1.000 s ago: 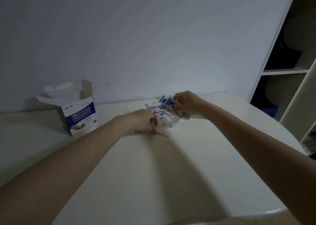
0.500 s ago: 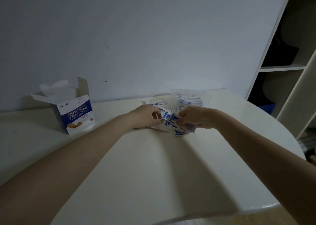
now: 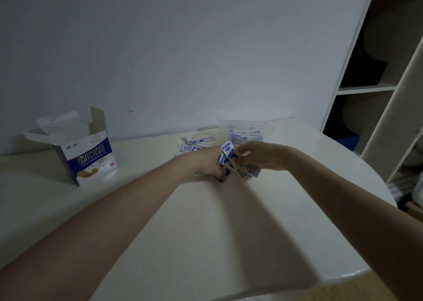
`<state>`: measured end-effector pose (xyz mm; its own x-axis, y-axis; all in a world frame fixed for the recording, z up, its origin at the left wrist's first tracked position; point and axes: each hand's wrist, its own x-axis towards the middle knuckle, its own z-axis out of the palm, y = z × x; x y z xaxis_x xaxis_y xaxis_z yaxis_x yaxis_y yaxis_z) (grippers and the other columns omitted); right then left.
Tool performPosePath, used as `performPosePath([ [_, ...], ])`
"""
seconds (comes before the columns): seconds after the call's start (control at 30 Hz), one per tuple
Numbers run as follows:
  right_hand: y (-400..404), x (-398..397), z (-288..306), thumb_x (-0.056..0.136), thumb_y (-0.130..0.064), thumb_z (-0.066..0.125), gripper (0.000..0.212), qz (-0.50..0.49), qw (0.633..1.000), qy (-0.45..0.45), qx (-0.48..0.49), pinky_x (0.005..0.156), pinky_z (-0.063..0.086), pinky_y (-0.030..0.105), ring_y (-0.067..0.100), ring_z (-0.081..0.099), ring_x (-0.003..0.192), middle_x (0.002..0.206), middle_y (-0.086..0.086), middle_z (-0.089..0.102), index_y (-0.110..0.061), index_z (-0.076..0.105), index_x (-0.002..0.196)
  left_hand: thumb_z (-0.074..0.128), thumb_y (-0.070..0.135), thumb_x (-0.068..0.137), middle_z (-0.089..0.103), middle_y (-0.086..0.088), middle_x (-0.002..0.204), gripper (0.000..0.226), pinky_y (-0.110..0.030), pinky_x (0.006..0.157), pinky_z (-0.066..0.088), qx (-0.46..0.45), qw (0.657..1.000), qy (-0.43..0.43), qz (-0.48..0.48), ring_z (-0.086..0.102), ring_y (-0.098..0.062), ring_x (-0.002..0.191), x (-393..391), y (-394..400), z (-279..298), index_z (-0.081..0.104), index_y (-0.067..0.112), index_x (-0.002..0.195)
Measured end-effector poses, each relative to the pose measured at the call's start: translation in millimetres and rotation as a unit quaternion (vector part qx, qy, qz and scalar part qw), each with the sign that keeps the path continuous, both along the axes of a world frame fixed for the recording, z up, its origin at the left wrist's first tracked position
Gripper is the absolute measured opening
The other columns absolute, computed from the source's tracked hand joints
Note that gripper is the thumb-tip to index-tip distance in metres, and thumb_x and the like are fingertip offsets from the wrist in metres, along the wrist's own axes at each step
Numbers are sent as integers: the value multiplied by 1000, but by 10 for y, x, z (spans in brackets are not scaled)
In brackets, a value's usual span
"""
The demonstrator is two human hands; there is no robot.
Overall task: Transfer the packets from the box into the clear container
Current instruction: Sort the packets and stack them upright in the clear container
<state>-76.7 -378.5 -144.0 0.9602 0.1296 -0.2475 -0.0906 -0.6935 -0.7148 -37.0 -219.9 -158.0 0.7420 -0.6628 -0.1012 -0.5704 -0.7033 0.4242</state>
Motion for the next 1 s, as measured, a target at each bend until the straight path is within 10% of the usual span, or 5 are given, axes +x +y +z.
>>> performPosePath([
  [0.17, 126, 13, 49, 90, -12, 50, 33, 82, 955, -150, -241, 72, 42, 32, 21, 44, 86, 90, 4, 45, -15, 32, 62, 66, 13, 77, 50, 4, 76, 28, -27, 64, 37, -40, 996, -80, -6, 49, -17, 78, -2, -5, -26, 41, 24, 76],
  [0.3, 202, 20, 106, 95, -14, 43, 20, 79, 917, -212, -328, 52, 24, 26, 18, 44, 80, 88, 8, 49, -12, 39, 75, 67, 11, 80, 64, -6, 106, 30, -25, 78, 43, -107, 991, -62, 57, 54, -14, 90, 94, 225, 121, 56, 12, 108],
  [0.57, 377, -28, 62, 95, -8, 42, 17, 80, 898, -310, -301, 63, 32, 26, 30, 58, 87, 104, 18, 63, -5, 53, 107, 67, 33, 82, 58, -4, 117, 46, -25, 81, 41, 91, 990, -39, 99, 51, -16, 92, 156, 610, 86, 53, 13, 121],
  [0.8, 254, 7, -160, 92, -12, 52, 20, 117, 913, -229, -316, 79, 45, 32, 29, 60, 99, 112, 11, 65, -10, 63, 109, 73, 26, 77, 50, 1, 95, 33, -22, 55, 36, -2, 990, 10, 137, 48, -17, 82, 132, 598, -21, 55, 17, 103],
  [1.0, 259, 10, -75, 93, -18, 53, 18, 35, 953, -253, -165, 58, 32, 26, 18, 49, 76, 84, 11, 59, -3, 62, 89, 61, 20, 84, 41, 3, 68, 16, -25, 55, 32, -25, 989, -88, 119, 43, -20, 69, 82, 653, 44, 61, 9, 73],
])
